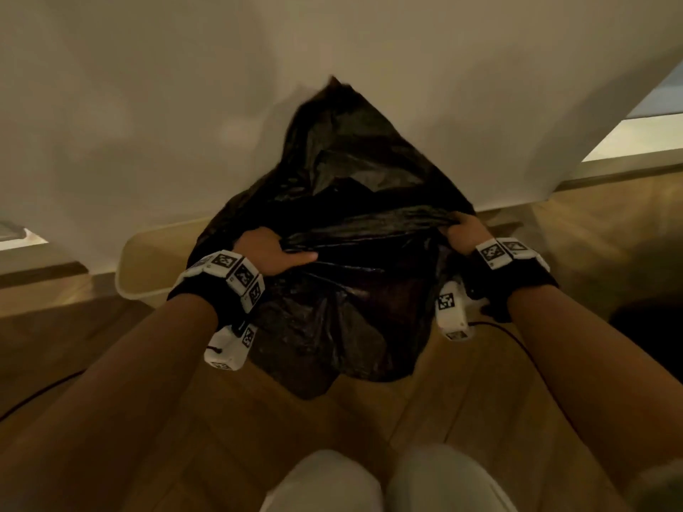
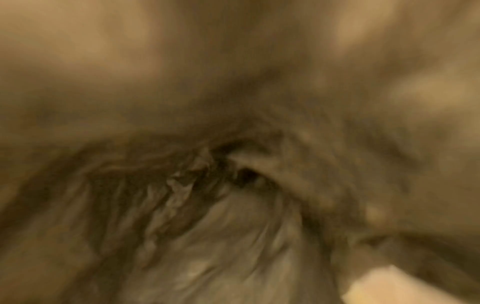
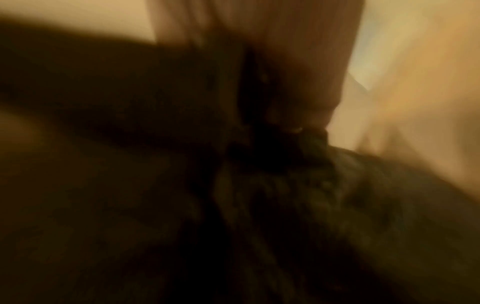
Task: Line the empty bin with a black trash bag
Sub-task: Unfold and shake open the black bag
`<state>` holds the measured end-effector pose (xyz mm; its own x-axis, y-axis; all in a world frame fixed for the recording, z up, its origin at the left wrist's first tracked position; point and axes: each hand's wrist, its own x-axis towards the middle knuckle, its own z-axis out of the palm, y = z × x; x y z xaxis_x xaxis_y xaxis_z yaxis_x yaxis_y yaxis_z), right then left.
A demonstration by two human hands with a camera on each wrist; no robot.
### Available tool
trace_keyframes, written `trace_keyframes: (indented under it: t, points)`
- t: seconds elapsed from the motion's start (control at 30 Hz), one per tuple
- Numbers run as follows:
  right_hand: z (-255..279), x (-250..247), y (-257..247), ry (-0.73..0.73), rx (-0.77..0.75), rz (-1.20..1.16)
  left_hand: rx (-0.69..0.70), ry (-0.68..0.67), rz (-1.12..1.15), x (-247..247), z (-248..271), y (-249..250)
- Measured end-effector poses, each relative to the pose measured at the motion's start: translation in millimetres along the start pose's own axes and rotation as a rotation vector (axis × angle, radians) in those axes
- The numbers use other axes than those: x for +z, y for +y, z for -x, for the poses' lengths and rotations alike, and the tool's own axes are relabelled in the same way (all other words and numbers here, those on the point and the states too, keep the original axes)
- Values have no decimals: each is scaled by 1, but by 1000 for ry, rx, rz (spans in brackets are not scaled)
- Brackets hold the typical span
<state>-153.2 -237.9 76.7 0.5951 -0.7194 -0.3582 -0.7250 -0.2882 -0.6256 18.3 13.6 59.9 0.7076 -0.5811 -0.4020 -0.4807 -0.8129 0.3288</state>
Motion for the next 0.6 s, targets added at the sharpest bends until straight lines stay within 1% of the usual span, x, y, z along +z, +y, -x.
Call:
trace_keyframes:
  t: [0.13, 0.17, 0.23, 0.27, 0.33, 0.37, 0.4, 0.43, 0.47, 0.53, 0.57, 0.6]
  points:
    - [18, 16, -8, -122, -81, -260, -32, 39, 184, 8, 23, 11]
    - [20, 18, -12, -165, -104, -284, -58, 52, 260, 8, 27, 14]
    - [23, 20, -19, -242, -171, -193, -96, 103, 450, 6, 37, 17]
    - [22, 21, -20, -252, -195, -139, -120, 146, 552, 3, 42, 15]
    - [23, 22, -21, -220, -210, -58, -82, 229, 710, -5, 54, 11]
    - [23, 22, -20, -173, -214, 11, -47, 233, 730, -12, 62, 7]
    - [21, 20, -20, -117, -208, 109, -31, 212, 704, -17, 67, 0]
    - [20, 17, -21, -52, -196, 201, -40, 179, 639, -24, 73, -7]
    - [20, 14, -23, -16, -156, 246, -52, 145, 541, -29, 77, -12]
    - [24, 7, -29, -18, -125, 246, -58, 147, 211, -37, 85, -19]
    - [26, 5, -34, -45, -132, 227, -87, 169, 40, -38, 88, -20]
    - [25, 6, -39, -84, -135, 155, -126, 195, -94, -40, 89, -23]
